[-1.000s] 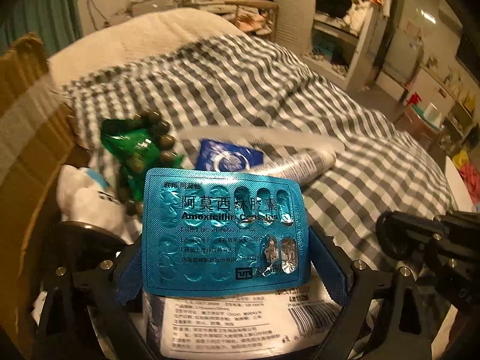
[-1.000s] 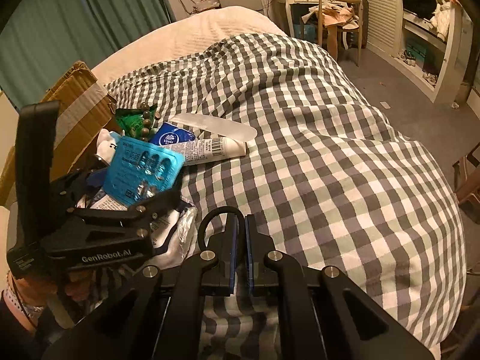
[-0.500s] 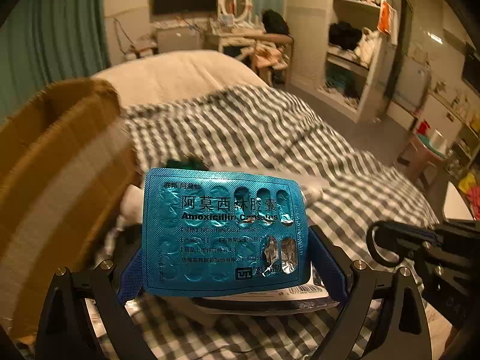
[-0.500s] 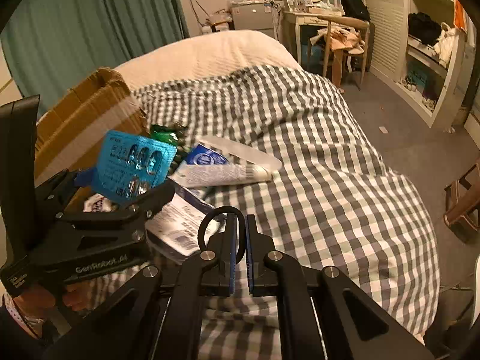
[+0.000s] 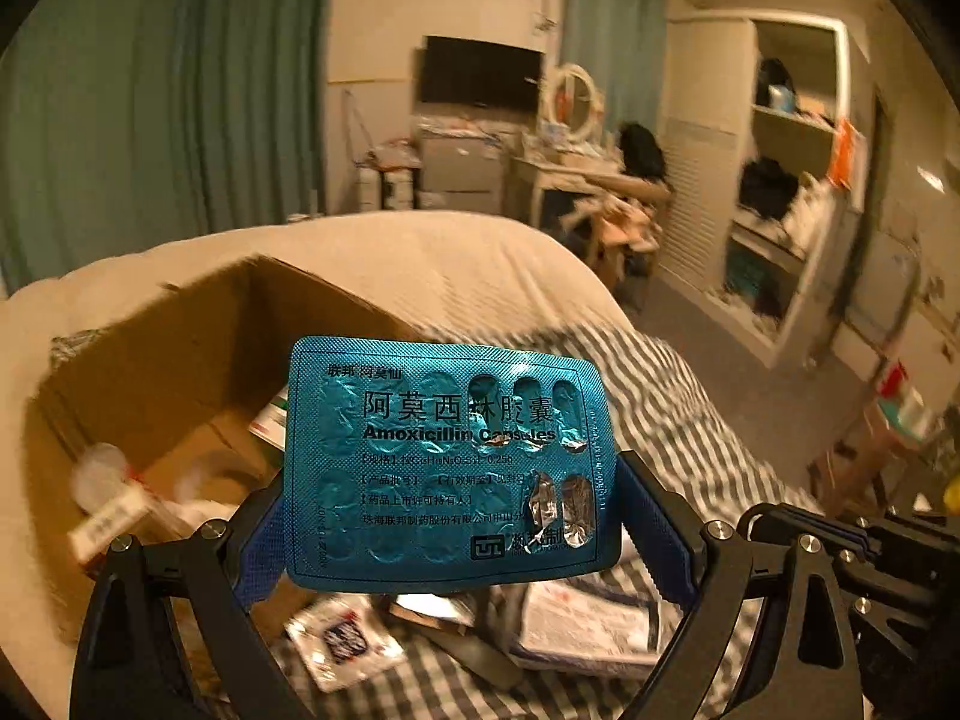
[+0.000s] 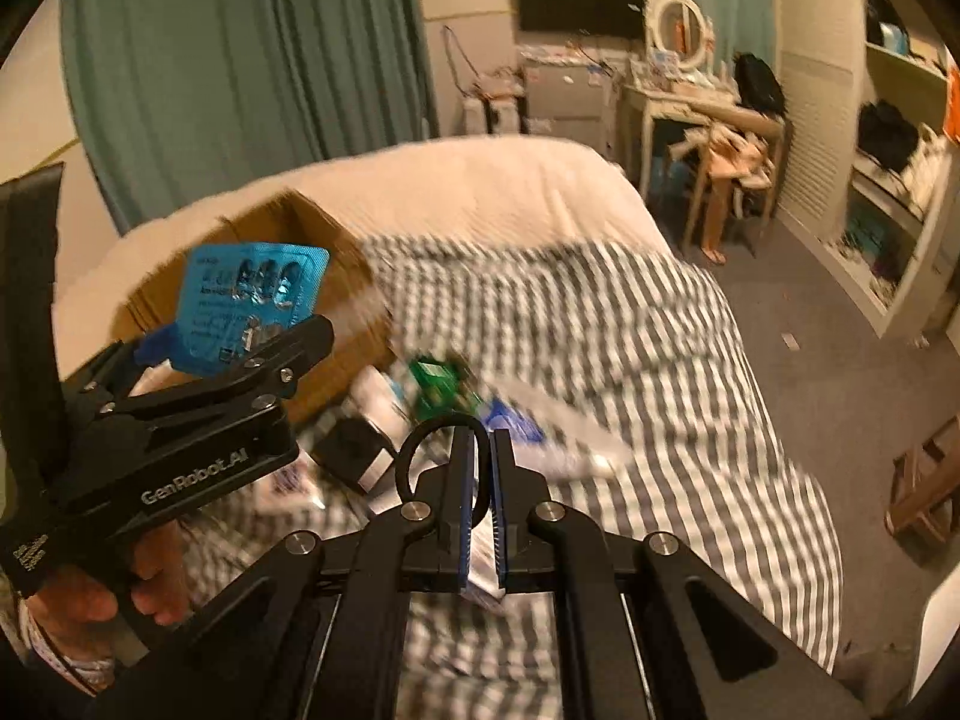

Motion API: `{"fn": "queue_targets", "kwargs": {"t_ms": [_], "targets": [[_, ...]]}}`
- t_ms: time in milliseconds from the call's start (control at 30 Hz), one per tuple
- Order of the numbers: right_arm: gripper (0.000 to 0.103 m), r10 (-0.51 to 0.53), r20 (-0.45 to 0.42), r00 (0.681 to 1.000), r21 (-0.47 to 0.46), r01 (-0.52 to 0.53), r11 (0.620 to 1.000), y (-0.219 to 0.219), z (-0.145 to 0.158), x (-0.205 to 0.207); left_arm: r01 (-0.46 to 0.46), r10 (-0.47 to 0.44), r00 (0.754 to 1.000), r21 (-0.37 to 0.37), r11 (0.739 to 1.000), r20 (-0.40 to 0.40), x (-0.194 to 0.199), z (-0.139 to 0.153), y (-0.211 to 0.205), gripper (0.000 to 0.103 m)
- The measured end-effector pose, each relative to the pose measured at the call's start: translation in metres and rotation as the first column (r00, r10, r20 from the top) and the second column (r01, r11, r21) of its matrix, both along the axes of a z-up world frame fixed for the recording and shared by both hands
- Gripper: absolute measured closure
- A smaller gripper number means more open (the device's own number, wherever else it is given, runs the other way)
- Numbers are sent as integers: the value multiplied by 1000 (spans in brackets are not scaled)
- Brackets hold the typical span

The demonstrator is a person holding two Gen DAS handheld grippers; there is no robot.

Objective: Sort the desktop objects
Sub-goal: 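Carry both items into the cardboard box and open both grippers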

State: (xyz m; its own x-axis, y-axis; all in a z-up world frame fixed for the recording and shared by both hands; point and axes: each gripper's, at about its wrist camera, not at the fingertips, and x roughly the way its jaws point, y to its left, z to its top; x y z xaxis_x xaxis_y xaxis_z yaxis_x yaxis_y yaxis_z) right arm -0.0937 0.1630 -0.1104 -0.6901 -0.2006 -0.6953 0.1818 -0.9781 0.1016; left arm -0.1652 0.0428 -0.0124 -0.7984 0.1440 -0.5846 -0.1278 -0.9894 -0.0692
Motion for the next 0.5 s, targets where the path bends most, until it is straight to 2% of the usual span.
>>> {"fn": "queue_targets", "kwargs": {"t_ms": [100,167,267,400,500], "targets": [[98,46,-49,998,-3,-46,999,-16,24,-13,-40,40,999,40,998,10,-16,21,-20,6],[98,77,-78,994,1,-77,997,-30,37,-23,-85,85,996,42,995,13,-28,36,-34,6],[98,119,-114,986,4,-119,993,-52,51,-37,-176,177,984,53,983,-19,-37,54,-58,6],[98,182,-124,975,-17,-186,982,-84,57,-56,-262,265,964,75,962,-36,-40,54,-89,6],[98,234,-126,964,-9,-237,972,-107,58,-70,-293,295,955,99,951,-6,-39,45,-116,6]]}}
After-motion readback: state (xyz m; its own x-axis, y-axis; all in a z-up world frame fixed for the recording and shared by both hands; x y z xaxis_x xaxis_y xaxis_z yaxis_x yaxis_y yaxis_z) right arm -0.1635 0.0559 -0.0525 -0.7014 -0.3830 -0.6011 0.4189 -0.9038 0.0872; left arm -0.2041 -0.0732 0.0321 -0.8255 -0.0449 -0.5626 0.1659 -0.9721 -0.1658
